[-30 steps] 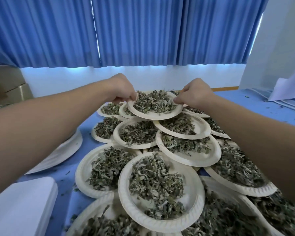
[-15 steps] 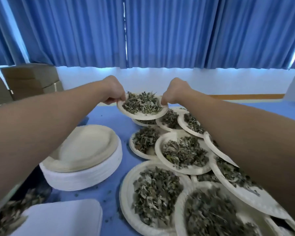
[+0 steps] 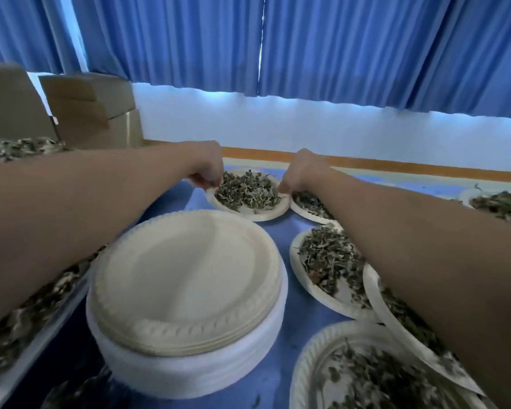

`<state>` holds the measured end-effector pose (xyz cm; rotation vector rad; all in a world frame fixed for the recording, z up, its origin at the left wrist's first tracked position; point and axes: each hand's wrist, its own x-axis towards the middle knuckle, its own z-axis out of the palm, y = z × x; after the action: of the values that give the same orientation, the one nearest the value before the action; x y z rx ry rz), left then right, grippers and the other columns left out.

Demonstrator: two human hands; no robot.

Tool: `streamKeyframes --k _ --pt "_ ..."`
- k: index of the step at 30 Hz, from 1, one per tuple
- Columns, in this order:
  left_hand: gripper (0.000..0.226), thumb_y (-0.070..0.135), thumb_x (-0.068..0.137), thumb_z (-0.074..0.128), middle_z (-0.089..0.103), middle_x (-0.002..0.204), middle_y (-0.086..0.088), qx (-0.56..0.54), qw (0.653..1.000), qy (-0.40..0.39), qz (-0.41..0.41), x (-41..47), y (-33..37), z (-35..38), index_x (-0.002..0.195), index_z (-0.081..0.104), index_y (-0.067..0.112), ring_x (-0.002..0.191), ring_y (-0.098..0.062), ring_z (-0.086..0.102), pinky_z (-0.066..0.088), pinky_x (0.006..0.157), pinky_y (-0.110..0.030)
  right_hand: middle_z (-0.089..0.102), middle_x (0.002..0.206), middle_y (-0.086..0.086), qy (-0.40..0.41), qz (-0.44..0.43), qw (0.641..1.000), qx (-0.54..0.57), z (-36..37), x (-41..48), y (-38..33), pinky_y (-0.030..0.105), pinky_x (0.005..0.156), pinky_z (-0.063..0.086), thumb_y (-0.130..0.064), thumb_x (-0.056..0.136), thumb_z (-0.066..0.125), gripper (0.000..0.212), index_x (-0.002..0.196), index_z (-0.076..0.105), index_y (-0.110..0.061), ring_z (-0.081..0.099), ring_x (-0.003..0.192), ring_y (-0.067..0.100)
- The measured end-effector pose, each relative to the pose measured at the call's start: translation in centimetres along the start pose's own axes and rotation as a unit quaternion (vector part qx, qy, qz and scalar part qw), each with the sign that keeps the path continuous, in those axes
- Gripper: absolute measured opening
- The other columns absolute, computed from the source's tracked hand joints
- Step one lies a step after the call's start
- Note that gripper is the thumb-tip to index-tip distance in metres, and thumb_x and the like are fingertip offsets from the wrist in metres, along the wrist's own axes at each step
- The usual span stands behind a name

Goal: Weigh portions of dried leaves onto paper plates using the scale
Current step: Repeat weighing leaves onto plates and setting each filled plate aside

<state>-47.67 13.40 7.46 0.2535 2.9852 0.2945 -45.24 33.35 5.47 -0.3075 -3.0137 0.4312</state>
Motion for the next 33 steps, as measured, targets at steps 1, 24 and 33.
streamKeyframes --k 1,24,33 --pt "0.025 0.006 0.091 0.065 0.055 0.043 -0.006 0.000 1.000 -0.011 -0.007 0.0 -0.4 0.4 0.067 0.059 0.006 0.031 -0.017 0.049 0.043 0.040 -0.023 0.053 0.064 0.004 -0.006 0.001 1.000 -0.001 0.5 0.0 -0.3 0.032 0.056 0.042 -0.026 0.074 0.088 0.040 0.069 0.051 -0.011 0.053 0.061 0.024" --pt "0.017 0.034 0.097 0.063 0.071 0.097 0.018 -0.022 0.917 0.017 0.397 -26.0 -7.2 -1.8 0.105 0.077 0.029 0.089 0.010 0.061 0.043 0.073 -0.009 0.073 0.091 0.018 -0.055 -0.388 0.920 0.001 -4.1 -27.2 -5.7 0.048 0.084 0.047 -0.036 0.100 0.061 0.032 0.095 0.078 -0.009 0.064 0.088 0.037" --pt "0.023 0.023 0.096 0.068 0.074 0.112 0.012 -0.055 0.905 0.058 0.418 -29.0 -8.3 0.0 0.117 0.076 0.025 0.088 0.008 0.060 0.045 0.083 -0.013 0.072 0.093 -0.014 -0.032 -0.397 0.917 -0.002 -4.6 -29.2 -4.9 0.039 0.085 0.050 -0.032 0.097 0.068 0.015 0.106 0.080 -0.036 0.062 0.090 0.008"
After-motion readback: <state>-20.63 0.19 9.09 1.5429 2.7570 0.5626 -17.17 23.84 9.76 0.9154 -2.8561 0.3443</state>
